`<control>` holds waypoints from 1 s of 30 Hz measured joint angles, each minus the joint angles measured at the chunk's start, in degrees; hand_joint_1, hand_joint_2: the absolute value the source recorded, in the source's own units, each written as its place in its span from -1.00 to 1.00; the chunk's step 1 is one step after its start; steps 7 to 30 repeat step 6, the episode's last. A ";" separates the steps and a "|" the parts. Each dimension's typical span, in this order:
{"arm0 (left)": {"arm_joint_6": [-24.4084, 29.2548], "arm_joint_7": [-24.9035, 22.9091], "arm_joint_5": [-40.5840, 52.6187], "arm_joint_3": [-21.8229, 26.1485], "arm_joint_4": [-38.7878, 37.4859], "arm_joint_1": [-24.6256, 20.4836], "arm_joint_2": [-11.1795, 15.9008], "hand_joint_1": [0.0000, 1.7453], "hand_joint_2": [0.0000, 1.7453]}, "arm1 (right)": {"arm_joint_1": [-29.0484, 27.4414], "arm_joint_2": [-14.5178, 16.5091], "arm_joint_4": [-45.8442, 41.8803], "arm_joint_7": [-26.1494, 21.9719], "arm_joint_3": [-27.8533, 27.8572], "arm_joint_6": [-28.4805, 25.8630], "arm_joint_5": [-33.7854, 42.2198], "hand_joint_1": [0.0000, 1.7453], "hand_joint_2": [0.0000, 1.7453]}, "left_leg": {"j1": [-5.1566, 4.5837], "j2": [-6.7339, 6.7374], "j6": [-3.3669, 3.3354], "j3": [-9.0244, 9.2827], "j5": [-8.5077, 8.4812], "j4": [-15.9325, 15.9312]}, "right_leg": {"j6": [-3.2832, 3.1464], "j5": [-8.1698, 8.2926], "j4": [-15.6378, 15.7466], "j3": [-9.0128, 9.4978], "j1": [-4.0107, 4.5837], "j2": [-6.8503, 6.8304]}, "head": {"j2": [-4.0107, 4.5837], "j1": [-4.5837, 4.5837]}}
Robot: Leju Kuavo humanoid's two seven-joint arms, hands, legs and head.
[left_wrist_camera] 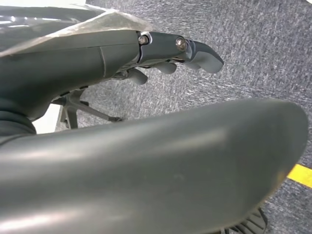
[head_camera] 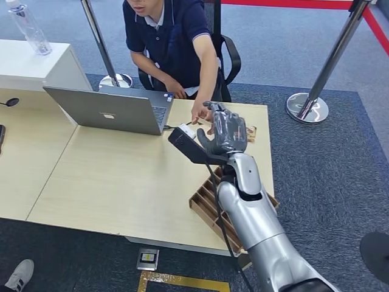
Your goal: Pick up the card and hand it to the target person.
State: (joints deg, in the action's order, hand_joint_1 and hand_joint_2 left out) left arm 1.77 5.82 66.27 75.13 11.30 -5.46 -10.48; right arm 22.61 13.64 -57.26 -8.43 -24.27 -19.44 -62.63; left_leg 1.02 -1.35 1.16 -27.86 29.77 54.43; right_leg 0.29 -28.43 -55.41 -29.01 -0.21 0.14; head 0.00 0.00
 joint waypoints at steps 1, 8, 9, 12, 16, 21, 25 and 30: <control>-0.08 -0.27 0.00 0.03 0.03 0.10 0.02 -1.00 -1.00 | -3.97 -1.59 -5.69 0.12 -0.38 0.62 0.79 -1.00 1.00 | 0.00 -0.05 -0.01 0.01 -0.01 -0.02 | 0.01 -0.01 0.03 0.03 0.00 -0.06 | 0.00 0.00; -0.36 -0.48 0.06 0.06 0.16 0.37 0.18 -1.00 -1.00 | -20.19 -6.34 -26.57 -2.22 2.57 2.37 5.88 -1.00 1.00 | 0.00 -0.28 -0.09 0.01 0.03 -0.03 | 0.05 -0.09 0.16 0.16 0.00 -0.28 | 0.00 0.00; -0.36 -0.48 0.06 0.06 0.16 0.37 0.18 -1.00 -1.00 | -20.19 -6.34 -26.57 -2.22 2.57 2.37 5.88 -1.00 1.00 | 0.00 -0.28 -0.09 0.01 0.03 -0.03 | 0.05 -0.09 0.16 0.16 0.00 -0.28 | 0.00 0.00; -0.36 -0.48 0.06 0.06 0.16 0.37 0.18 -1.00 -1.00 | -20.19 -6.34 -26.57 -2.22 2.57 2.37 5.88 -1.00 1.00 | 0.00 -0.28 -0.09 0.01 0.03 -0.03 | 0.05 -0.09 0.16 0.16 0.00 -0.28 | 0.00 0.00; -0.36 -0.48 0.06 0.06 0.16 0.37 0.18 -1.00 -1.00 | -20.19 -6.34 -26.57 -2.22 2.57 2.37 5.88 -1.00 1.00 | 0.00 -0.28 -0.09 0.01 0.03 -0.03 | 0.05 -0.09 0.16 0.16 0.00 -0.28 | 0.00 0.00; -0.36 -0.48 0.06 0.06 0.16 0.37 0.18 -1.00 -1.00 | -20.19 -6.34 -26.57 -2.22 2.57 2.37 5.88 -1.00 1.00 | 0.00 -0.28 -0.09 0.01 0.03 -0.03 | 0.05 -0.09 0.16 0.16 0.00 -0.28 | 0.00 0.00; -0.36 -0.48 0.06 0.06 0.16 0.37 0.18 -1.00 -1.00 | -20.19 -6.34 -26.57 -2.22 2.57 2.37 5.88 -1.00 1.00 | 0.00 -0.28 -0.09 0.01 0.03 -0.03 | 0.05 -0.09 0.16 0.16 0.00 -0.28 | 0.00 0.00; -0.36 -0.48 0.06 0.06 0.16 0.37 0.18 -1.00 -1.00 | -20.19 -6.34 -26.57 -2.22 2.57 2.37 5.88 -1.00 1.00 | 0.00 -0.28 -0.09 0.01 0.03 -0.03 | 0.05 -0.09 0.16 0.16 0.00 -0.28 | 0.00 0.00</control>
